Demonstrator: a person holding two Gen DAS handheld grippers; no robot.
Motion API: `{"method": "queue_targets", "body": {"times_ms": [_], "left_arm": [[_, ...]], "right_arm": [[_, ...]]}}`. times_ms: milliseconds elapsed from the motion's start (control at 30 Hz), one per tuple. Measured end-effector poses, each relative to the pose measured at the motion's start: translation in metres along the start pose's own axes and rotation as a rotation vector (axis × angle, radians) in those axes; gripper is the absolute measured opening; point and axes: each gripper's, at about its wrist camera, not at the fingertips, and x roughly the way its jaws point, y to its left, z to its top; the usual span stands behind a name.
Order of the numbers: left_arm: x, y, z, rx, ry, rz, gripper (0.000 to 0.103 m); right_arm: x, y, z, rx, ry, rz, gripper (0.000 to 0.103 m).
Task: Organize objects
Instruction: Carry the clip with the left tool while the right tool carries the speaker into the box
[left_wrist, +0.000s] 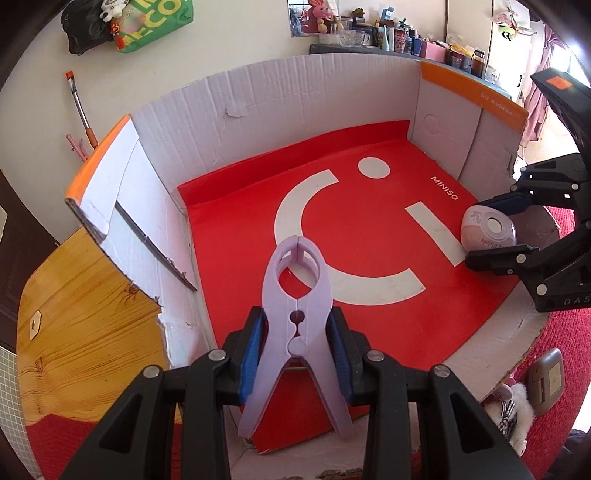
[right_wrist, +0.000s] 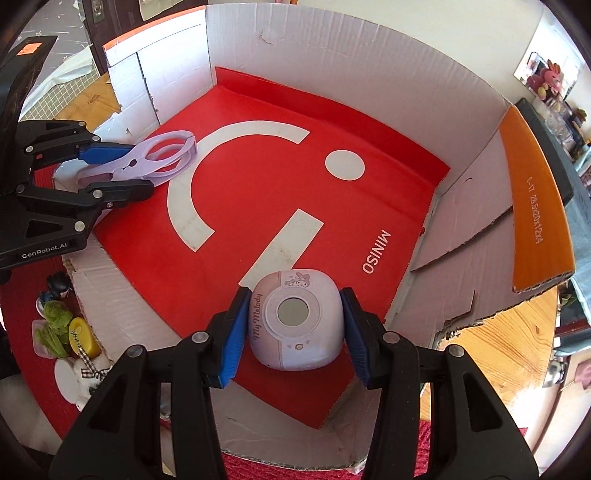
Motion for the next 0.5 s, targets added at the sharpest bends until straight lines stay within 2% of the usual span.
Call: {"method": "queue_targets", "body": {"times_ms": [500], "left_arm": [[-0.002,0.0,0.0,0.013,-0.003,0.005,0.037]], "right_arm": [[-0.009,0.0,-0.024,-0.008,0.014,0.003,0.047]]}}
